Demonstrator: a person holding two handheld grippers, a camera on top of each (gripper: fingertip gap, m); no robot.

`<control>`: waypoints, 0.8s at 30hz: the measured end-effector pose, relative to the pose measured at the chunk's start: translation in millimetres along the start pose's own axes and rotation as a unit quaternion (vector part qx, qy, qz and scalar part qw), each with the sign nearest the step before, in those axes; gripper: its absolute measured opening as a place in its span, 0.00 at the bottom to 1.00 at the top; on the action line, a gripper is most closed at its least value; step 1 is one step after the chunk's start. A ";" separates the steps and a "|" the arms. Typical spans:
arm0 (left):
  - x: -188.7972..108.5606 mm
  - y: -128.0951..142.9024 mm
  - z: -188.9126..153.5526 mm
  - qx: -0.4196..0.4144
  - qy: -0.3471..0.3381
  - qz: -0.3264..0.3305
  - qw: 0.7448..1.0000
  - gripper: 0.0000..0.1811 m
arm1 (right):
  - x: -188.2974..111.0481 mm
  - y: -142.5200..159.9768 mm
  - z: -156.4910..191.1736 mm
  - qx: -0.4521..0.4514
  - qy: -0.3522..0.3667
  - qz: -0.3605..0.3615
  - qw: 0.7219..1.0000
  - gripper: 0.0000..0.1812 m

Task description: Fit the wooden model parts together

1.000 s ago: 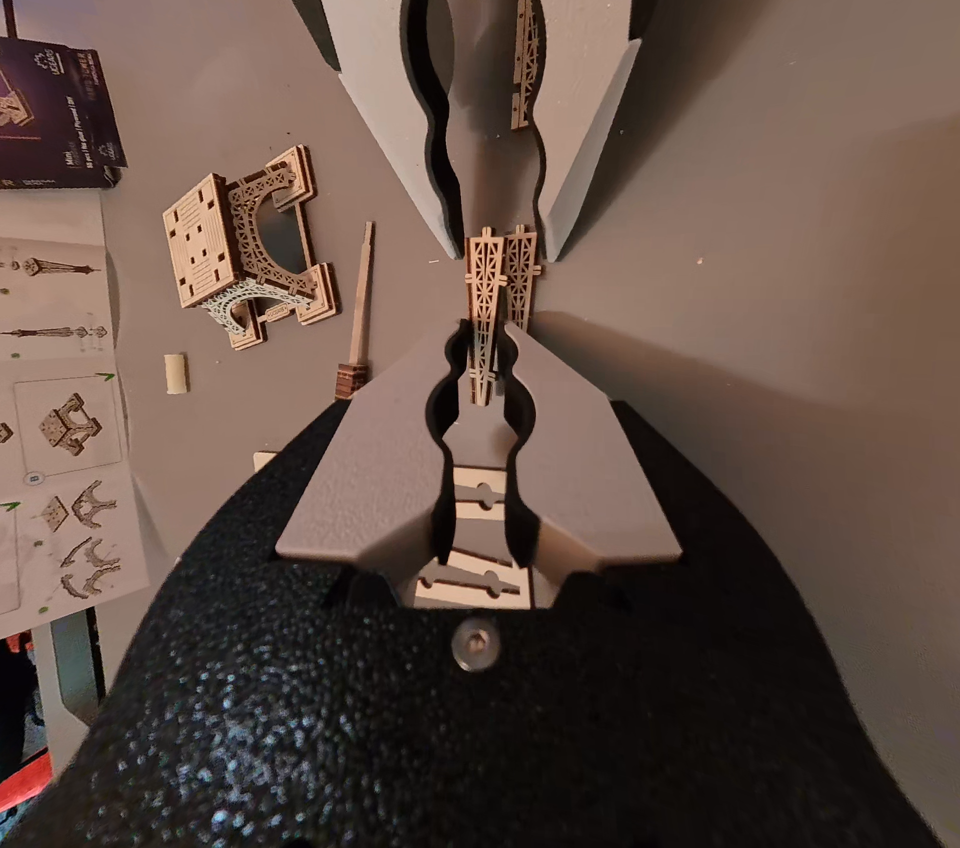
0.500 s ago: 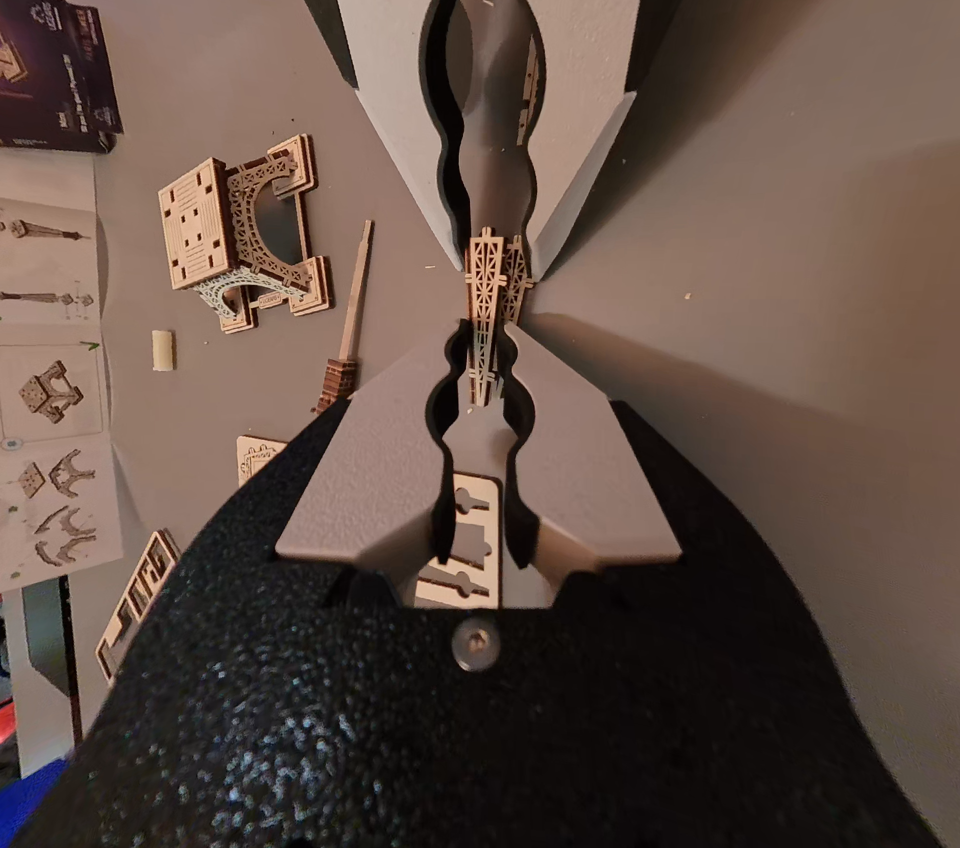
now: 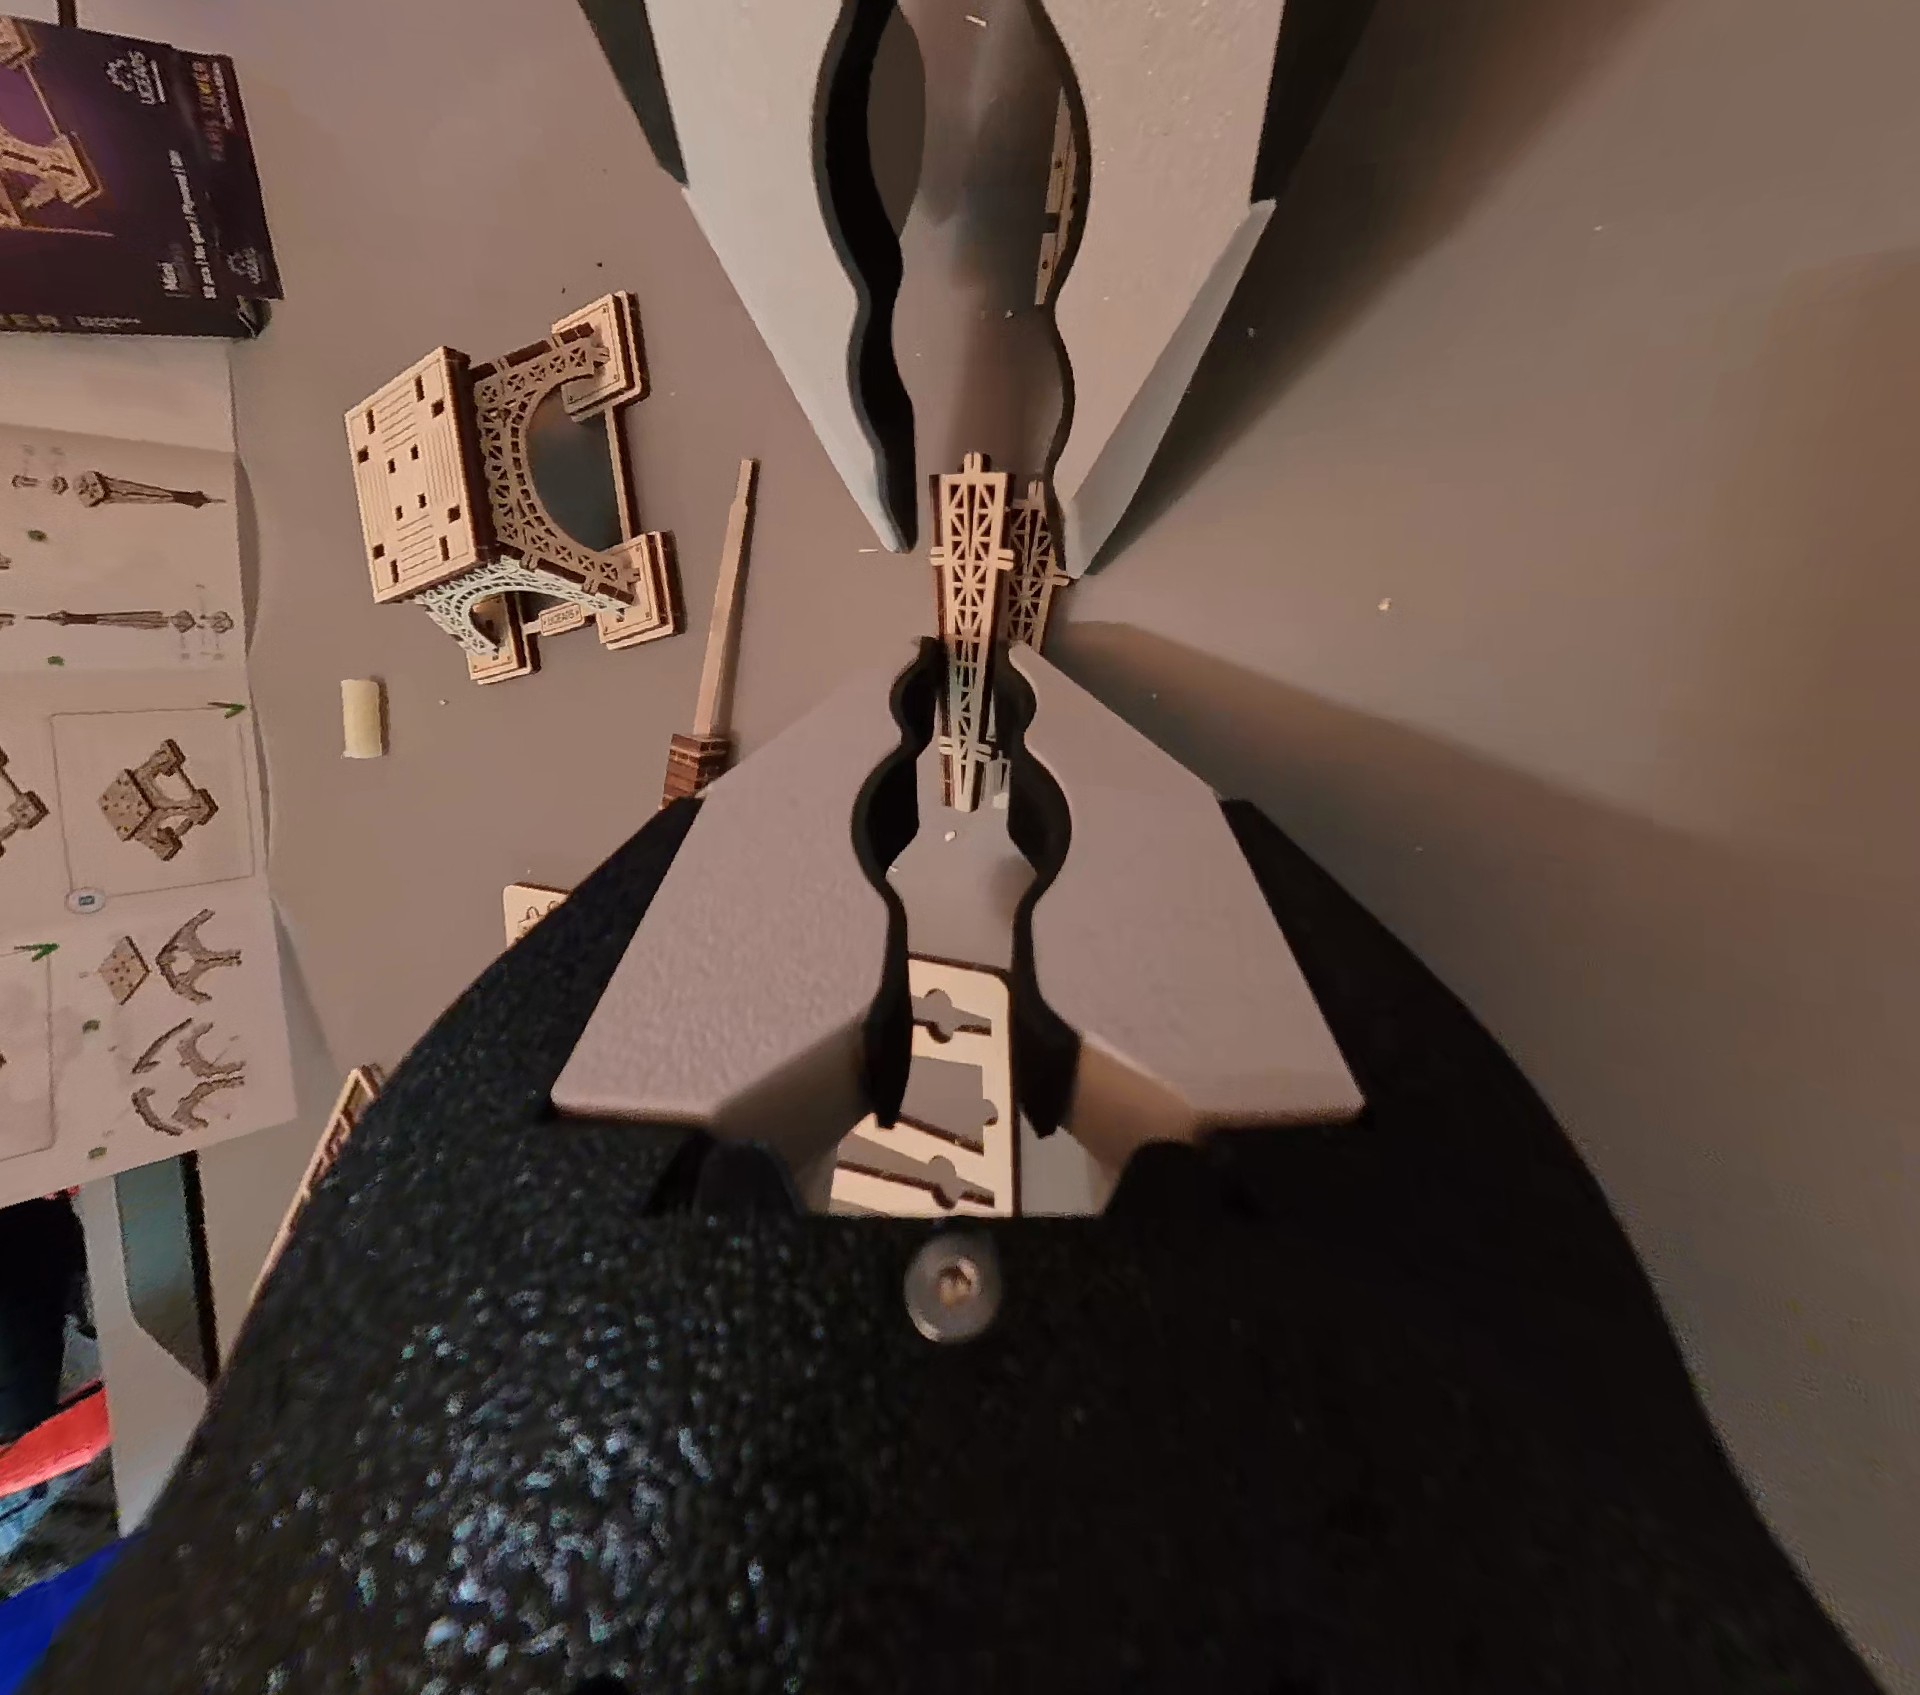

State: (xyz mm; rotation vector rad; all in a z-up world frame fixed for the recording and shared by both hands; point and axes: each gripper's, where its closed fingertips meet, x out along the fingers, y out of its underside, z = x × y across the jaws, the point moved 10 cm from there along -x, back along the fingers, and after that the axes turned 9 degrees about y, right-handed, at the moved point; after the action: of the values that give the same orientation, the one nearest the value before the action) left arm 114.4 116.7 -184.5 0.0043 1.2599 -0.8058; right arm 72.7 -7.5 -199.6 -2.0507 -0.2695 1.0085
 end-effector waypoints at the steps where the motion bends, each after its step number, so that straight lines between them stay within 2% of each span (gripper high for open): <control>1: -0.3 -0.3 -0.1 0.006 0.000 0.003 1.000 0.05 | -0.2 0.0 -0.2 0.001 0.002 -0.001 1.000 0.16; 15: -1.0 2.2 2.2 0.003 -0.001 0.011 1.000 0.05 | -0.6 -0.1 -0.9 0.008 -0.018 -0.002 1.000 0.16; 19: -1.1 1.5 2.0 0.010 0.000 0.016 1.000 0.05 | -5.1 -0.6 -8.9 0.045 -0.016 -0.024 0.999 0.11; 20: -1.1 1.2 2.1 0.012 0.001 0.017 1.000 0.05 | -5.8 -0.4 -11.2 0.057 -0.020 -0.027 0.998 0.12; 24: -0.9 -0.1 3.2 0.014 0.006 0.023 1.000 0.05 | -1.1 0.8 -12.5 0.069 -0.051 -0.004 0.996 0.09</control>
State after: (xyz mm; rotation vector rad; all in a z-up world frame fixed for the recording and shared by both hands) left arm 117.0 115.7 -182.6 0.0606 1.2554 -0.7835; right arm 81.1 -15.8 -195.3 -1.8763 -0.2547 1.0975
